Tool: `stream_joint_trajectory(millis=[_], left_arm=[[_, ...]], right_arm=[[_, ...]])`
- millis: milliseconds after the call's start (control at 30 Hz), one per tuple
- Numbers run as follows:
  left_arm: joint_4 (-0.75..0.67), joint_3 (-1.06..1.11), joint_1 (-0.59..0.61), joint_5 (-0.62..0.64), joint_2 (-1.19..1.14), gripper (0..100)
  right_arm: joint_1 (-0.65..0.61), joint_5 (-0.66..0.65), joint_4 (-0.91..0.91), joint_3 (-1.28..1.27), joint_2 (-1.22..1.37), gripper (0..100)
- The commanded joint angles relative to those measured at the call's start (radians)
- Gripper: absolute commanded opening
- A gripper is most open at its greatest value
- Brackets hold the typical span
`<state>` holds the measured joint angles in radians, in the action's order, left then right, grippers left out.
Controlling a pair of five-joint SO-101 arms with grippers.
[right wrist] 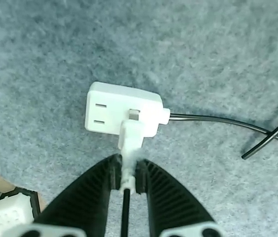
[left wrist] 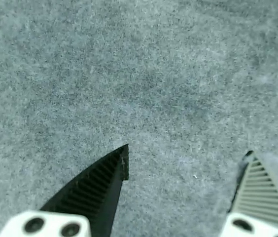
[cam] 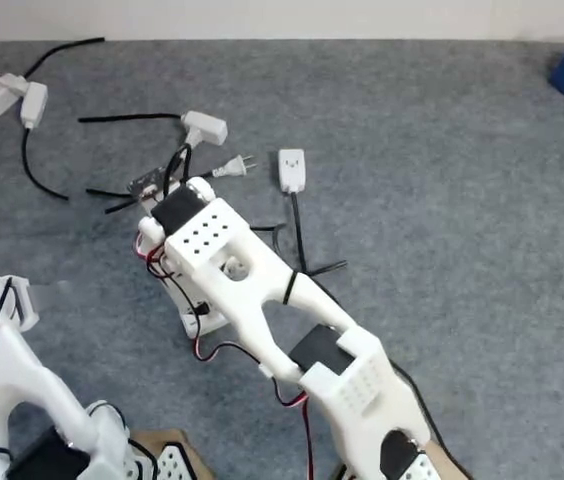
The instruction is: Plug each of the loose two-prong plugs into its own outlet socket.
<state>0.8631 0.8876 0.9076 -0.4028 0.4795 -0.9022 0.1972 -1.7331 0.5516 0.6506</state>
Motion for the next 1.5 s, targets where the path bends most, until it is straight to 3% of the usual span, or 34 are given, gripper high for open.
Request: stream_joint_trajectory(millis=[0, 800, 1467], left_arm=[[-0.012, -0.021, 0.022, -0.003, 0.007, 35], [-0.012, -0.021, 0.028, -0.005, 0.007, 35], [-0.009, -0.021, 0.042, -0.003, 0.013, 35]], right_arm=[[0.022, -0.011, 0.024, -0.002, 0.027, 0.6], [0.027, -0.083, 0.084, 0.008, 0.186, 0.6], [0.045, -0.044, 0.050, -0.001, 0.188, 0.6]])
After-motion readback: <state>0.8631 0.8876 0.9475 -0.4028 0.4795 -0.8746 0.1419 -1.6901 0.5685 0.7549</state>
